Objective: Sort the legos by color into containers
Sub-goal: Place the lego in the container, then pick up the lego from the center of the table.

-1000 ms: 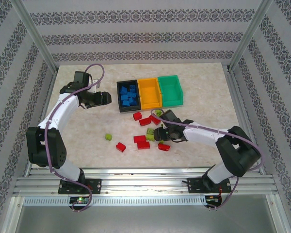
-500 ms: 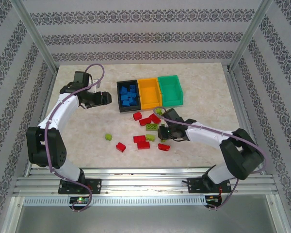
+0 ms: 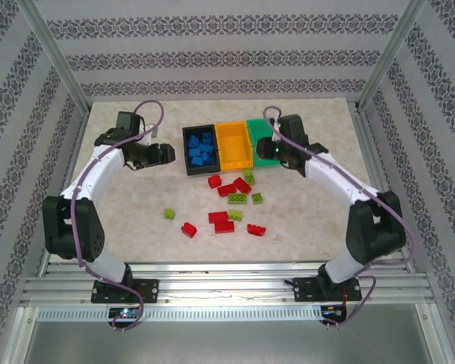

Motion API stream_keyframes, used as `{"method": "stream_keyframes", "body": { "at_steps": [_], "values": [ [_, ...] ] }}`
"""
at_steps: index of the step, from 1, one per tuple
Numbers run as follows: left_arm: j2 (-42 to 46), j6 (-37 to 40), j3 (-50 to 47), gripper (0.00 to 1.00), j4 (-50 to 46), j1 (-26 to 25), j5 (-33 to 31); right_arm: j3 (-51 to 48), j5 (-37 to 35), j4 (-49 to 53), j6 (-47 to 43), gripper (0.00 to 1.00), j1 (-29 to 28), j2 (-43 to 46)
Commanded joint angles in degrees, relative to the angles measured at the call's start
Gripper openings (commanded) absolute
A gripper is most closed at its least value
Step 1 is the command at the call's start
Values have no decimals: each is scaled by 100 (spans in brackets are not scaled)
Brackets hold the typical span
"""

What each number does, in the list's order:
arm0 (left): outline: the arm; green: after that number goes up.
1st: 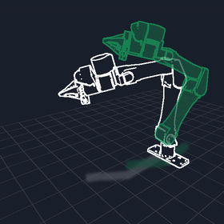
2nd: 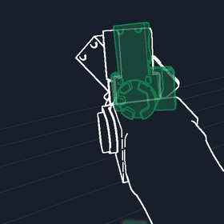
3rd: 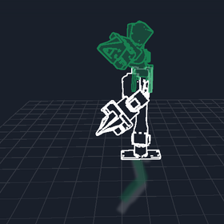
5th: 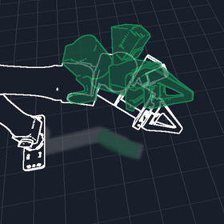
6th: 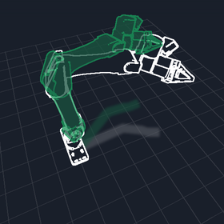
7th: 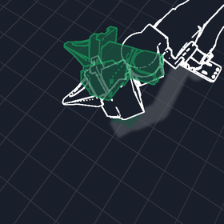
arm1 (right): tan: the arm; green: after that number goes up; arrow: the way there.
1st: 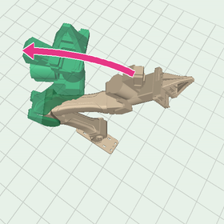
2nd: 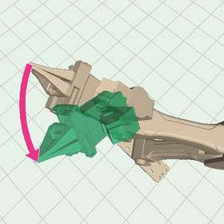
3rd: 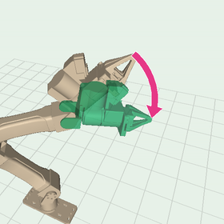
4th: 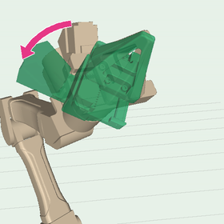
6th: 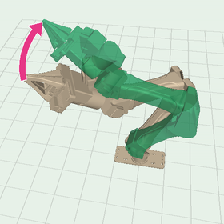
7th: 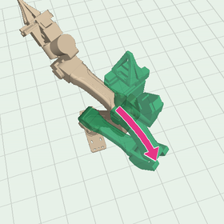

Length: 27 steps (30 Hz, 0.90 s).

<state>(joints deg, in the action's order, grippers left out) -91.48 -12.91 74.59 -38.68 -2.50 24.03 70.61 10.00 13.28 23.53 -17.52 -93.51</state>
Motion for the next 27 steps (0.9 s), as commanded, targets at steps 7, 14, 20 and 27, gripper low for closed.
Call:
{"method": "stream_keyframes", "body": {
  "at_steps": [7,14,20,27],
  "values": [
    [-15,-9,-45,76,74,87,58,1582,378,195,-265,48,485,-1443],
    [25,-26,-49,77,95,87,119,313,625,-141,-320,49,345,-793],
    [16,-45,-49,77,111,91,172,-1051,696,-191,-383,49,-92,85],
    [-35,-55,-41,77,106,86,224,-1959,-50,168,-812,49,-917,448]
  ]
}}
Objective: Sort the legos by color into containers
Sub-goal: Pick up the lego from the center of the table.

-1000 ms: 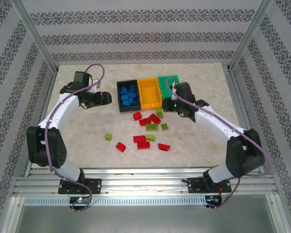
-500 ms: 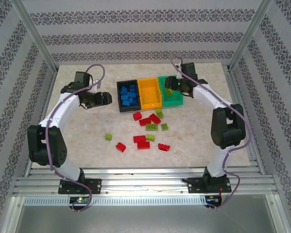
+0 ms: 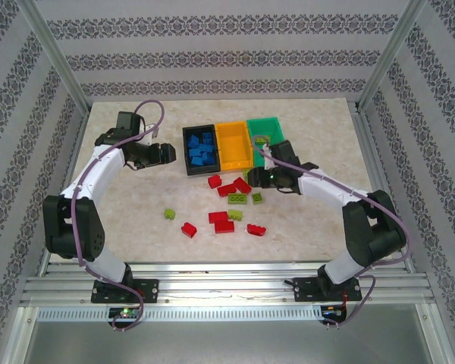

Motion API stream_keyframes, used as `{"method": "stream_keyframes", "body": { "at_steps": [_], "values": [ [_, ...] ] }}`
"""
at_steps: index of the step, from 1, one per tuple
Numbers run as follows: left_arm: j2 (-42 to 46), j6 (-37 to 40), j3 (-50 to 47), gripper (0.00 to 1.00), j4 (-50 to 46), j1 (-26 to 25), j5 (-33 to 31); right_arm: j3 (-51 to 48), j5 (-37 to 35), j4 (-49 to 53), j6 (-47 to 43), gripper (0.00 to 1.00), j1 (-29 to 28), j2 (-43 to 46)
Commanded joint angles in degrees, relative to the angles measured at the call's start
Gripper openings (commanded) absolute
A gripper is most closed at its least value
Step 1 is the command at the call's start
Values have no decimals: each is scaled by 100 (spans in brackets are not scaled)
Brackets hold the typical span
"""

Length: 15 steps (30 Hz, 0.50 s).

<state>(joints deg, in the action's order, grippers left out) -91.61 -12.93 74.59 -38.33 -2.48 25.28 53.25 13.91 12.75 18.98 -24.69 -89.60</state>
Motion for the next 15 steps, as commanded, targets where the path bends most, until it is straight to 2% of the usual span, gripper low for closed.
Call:
{"method": "stream_keyframes", "body": {
  "at_steps": [1,15],
  "values": [
    [-10,-45,-32,77,58,89,92,-266,-560,318,-438,49,-239,-3],
    [8,-43,-41,77,71,88,74,-418,-611,439,-352,49,-484,-330]
  ]
}}
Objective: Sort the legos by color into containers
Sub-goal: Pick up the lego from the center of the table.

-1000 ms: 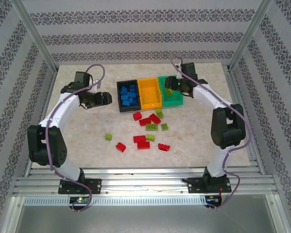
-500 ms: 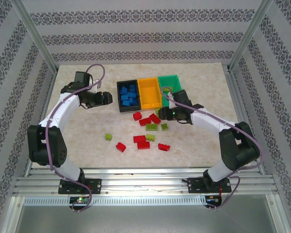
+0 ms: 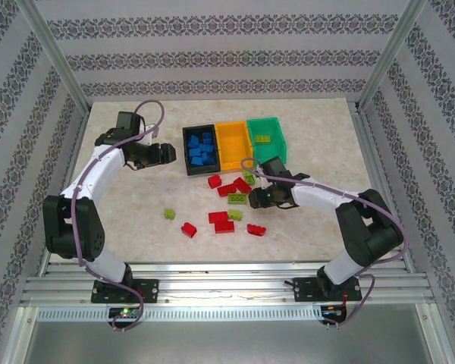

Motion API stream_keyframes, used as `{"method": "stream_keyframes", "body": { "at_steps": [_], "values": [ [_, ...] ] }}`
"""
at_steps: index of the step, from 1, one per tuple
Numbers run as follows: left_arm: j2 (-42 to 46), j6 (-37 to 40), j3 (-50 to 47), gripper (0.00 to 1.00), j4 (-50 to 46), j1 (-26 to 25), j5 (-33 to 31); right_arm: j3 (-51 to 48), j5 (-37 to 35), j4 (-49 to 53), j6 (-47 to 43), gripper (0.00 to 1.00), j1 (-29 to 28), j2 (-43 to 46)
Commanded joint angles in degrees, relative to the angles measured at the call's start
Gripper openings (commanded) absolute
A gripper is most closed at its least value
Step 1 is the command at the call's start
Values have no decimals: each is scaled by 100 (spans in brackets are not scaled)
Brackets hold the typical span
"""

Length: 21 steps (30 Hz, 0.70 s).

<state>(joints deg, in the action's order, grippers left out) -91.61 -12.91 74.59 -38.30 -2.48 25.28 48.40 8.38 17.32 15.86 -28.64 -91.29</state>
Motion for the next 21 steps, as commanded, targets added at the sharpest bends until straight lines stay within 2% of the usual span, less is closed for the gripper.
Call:
{"method": "stream_keyframes", "body": {
  "at_steps": [1,10,17,21],
  "values": [
    [7,-45,-41,77,62,88,74,107,-78,-14,-30,49,-126,-198],
    [20,-45,-39,77,56,88,74,497,-462,225,14,49,-260,-646],
    [0,-53,-41,77,60,83,100,543,-454,267,58,34,-258,-626],
    [-23,-54,-36,77,60,91,115,580,-365,272,84,34,-172,-364]
  ]
}}
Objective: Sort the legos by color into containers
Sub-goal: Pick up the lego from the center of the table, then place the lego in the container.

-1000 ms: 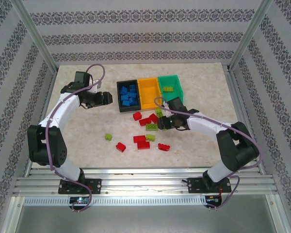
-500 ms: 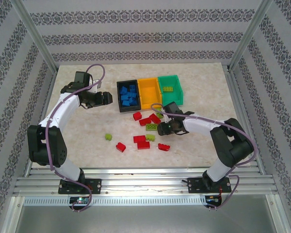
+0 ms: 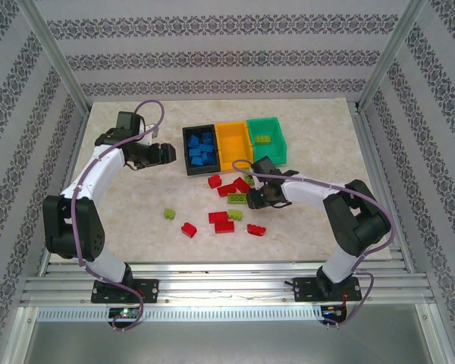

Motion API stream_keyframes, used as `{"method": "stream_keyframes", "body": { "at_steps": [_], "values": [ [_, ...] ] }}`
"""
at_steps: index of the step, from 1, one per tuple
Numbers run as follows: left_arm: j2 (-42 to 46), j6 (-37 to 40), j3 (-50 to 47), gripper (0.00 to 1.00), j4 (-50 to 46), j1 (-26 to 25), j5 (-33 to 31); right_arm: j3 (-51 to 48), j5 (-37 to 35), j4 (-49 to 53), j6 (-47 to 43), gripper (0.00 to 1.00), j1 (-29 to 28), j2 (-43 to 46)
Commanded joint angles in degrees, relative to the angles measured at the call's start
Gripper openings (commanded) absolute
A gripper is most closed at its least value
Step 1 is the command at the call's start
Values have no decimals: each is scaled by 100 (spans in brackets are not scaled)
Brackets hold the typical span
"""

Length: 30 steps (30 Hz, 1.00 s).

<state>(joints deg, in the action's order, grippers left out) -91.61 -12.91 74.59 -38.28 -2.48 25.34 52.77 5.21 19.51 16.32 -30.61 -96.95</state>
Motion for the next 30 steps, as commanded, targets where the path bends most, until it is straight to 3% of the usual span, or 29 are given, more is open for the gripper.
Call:
{"method": "stream_keyframes", "body": {
  "at_steps": [1,10,19,25,30],
  "values": [
    [-25,-54,-41,77,58,83,108,170,18,65,46,34,74,248],
    [-54,-63,-41,77,67,84,159,761,400,-316,249,35,919,499],
    [-67,-72,-32,77,58,88,192,2188,271,-188,169,36,1458,-357],
    [-8,-71,-49,77,82,90,186,2963,386,25,161,52,1679,-890],
    [2,-71,-41,78,67,85,179,2768,588,-74,196,54,1649,-824]
  ]
}}
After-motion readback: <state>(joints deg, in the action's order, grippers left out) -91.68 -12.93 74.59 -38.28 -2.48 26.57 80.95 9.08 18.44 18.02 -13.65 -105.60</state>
